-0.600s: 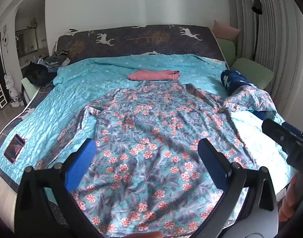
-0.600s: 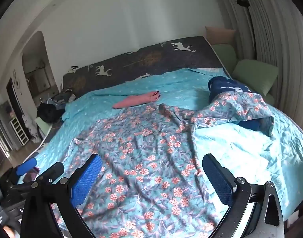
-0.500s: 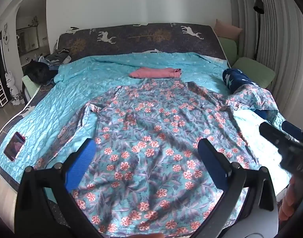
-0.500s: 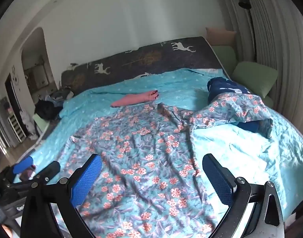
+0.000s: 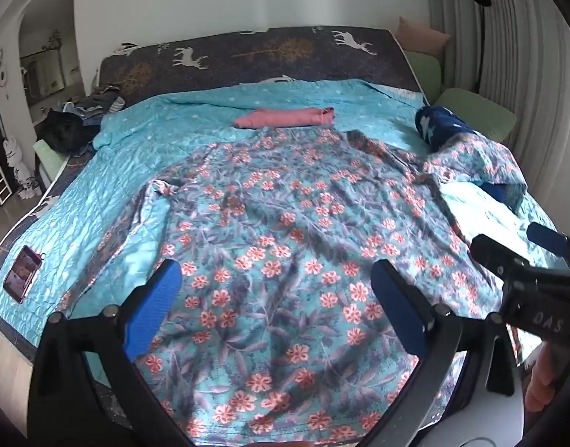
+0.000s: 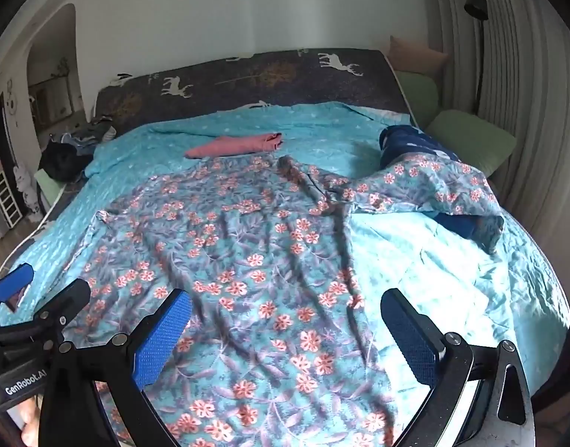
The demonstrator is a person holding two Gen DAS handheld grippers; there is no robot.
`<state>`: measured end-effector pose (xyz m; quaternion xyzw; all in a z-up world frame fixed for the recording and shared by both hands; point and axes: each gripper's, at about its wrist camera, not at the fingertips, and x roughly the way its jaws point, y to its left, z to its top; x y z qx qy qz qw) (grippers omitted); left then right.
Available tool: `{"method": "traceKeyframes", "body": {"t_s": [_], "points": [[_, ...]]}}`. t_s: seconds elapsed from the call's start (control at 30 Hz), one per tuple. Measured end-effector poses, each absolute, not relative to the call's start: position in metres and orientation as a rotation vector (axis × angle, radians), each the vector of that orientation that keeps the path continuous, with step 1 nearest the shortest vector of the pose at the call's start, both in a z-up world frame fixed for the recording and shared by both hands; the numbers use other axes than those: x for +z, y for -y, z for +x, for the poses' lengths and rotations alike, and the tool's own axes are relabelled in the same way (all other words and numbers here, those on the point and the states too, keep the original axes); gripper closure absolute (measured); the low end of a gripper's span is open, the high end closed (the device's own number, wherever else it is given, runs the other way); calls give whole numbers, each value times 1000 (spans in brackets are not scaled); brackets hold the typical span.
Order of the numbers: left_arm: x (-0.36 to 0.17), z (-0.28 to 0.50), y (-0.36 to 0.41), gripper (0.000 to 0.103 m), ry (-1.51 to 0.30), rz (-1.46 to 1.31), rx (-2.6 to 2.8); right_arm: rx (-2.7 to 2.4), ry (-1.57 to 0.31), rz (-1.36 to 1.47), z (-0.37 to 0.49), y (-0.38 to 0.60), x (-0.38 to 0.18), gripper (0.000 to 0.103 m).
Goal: Fold small clothes
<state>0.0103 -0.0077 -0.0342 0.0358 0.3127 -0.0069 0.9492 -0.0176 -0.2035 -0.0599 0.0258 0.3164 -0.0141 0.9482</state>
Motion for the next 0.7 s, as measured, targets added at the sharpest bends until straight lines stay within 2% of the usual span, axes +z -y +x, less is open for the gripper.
{"method": "traceKeyframes", "body": {"t_s": [0.3, 0.7], "points": [[-34, 0, 11, 2, -616, 142, -4, -52, -637, 18, -21, 200, -66, 0], [-37, -21, 1, 2, -648, 73, -59, -42, -634, 0, -41, 193, -64, 0]]}}
